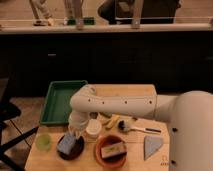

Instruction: Place sponge in purple bowl

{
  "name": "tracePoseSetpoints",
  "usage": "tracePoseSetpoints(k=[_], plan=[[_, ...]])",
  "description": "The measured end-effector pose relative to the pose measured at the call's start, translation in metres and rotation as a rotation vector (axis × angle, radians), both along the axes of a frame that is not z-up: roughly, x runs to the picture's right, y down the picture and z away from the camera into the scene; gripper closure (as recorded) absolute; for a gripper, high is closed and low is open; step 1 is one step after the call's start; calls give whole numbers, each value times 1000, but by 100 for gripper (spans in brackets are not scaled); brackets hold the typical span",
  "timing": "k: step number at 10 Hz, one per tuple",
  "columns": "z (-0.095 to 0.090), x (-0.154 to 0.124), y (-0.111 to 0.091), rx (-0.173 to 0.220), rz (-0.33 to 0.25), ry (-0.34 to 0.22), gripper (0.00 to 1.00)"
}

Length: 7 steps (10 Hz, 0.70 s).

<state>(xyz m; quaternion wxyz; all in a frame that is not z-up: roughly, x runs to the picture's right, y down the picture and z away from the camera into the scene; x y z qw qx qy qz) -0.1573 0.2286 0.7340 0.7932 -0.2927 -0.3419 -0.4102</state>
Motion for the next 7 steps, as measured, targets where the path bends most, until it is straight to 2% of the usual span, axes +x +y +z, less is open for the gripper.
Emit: tracePoseSetpoints(k=[1,2,7], plan=[[0,0,0,1,-1,0,94],[-1,0,-1,5,-7,1,99],[-7,-8,-6,19,-27,-9,100]])
